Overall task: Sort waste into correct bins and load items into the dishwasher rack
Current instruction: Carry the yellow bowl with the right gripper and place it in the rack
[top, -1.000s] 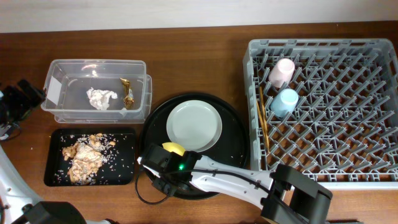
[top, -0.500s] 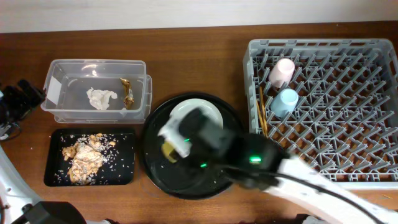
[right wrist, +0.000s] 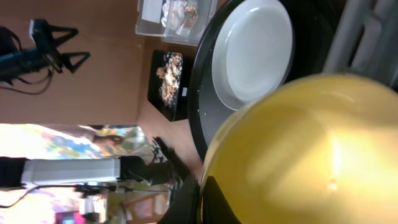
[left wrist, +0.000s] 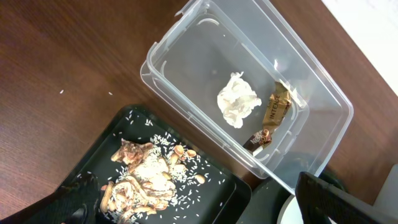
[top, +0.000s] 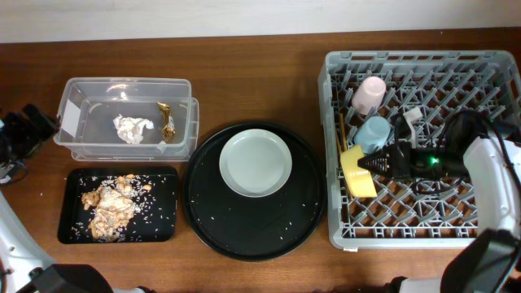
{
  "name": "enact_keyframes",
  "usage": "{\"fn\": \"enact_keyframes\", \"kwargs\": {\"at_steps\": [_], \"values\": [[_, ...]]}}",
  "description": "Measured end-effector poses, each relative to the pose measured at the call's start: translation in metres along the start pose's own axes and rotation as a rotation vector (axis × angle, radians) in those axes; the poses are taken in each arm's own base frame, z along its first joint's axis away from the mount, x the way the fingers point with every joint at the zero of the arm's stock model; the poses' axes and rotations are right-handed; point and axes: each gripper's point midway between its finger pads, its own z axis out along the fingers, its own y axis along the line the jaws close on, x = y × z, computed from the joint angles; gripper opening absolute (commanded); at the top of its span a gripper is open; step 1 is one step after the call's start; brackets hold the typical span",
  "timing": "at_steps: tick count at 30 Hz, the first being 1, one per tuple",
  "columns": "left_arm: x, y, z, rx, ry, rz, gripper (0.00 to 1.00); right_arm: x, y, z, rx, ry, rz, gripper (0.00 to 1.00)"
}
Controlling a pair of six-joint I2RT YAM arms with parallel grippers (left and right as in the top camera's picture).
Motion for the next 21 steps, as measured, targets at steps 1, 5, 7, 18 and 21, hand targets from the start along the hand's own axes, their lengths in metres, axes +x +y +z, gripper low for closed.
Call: {"fn": "enact_keyframes", "kwargs": {"at_steps": [1, 5, 7, 18, 21], "values": [[0.0, 0.0, 0.0, 0.0, 0.0, 0.0, 1.0, 0.0, -0.011, -0.002, -0.028, -0.019, 0.025, 0.04], [0.0, 0.0, 0.0, 0.0, 0.0, 0.0, 1.0, -0.017, -0.039, -0.045, -0.042, -0.209, 0.099, 0.04], [0.0, 0.0, 0.0, 0.0, 0.0, 0.0, 1.0, -0.02, -0.052, -0.065, -0.018, -0.281, 0.114, 0.05], [0.0, 0.0, 0.0, 0.0, 0.0, 0.0, 1.0, -0.054, -0.128, -0.099, 0.272, -0.411, 0.235, 0.48], [0.0, 0.0, 0.0, 0.0, 0.0, 0.0, 1.0, -0.057, -0.145, -0.106, 0.34, -0.446, 0.378, 0.63]]}}
